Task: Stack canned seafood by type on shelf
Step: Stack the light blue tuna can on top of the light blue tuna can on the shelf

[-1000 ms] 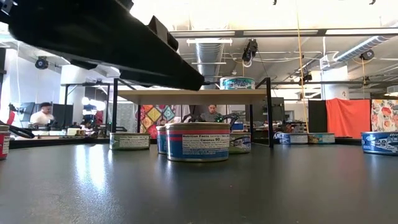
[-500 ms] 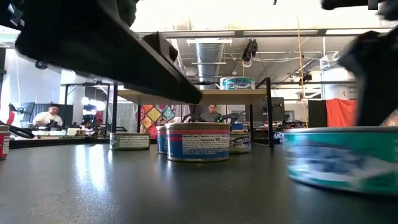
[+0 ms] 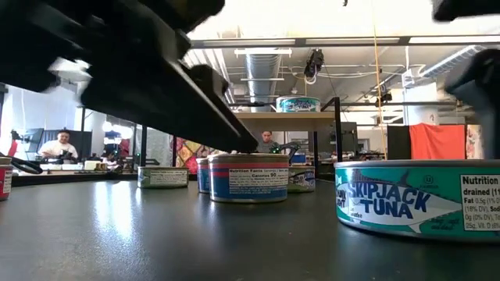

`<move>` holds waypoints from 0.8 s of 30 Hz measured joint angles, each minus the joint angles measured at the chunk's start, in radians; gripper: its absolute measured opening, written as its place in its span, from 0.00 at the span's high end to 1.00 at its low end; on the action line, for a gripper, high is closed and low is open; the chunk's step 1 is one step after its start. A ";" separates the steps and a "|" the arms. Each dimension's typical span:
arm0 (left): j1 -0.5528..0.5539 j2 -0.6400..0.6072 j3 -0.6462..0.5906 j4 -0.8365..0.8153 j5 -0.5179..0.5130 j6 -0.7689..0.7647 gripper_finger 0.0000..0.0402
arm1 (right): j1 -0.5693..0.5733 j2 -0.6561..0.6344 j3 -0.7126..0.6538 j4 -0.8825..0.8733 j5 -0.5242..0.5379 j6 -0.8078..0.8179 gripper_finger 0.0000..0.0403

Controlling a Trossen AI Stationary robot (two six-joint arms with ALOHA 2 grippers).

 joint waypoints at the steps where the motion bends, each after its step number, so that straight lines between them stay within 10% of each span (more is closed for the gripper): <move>1: 0.006 0.000 0.000 -0.006 0.020 -0.001 0.47 | -0.008 0.007 -0.001 0.029 0.004 -0.030 0.02; 13: -0.048 -0.012 0.045 -0.388 0.184 -0.202 0.47 | -0.172 0.085 0.004 0.430 0.042 -0.536 0.02; 24: -0.086 -0.009 0.030 -0.373 0.043 -0.215 0.47 | -0.126 0.020 0.032 0.208 0.017 -0.364 0.02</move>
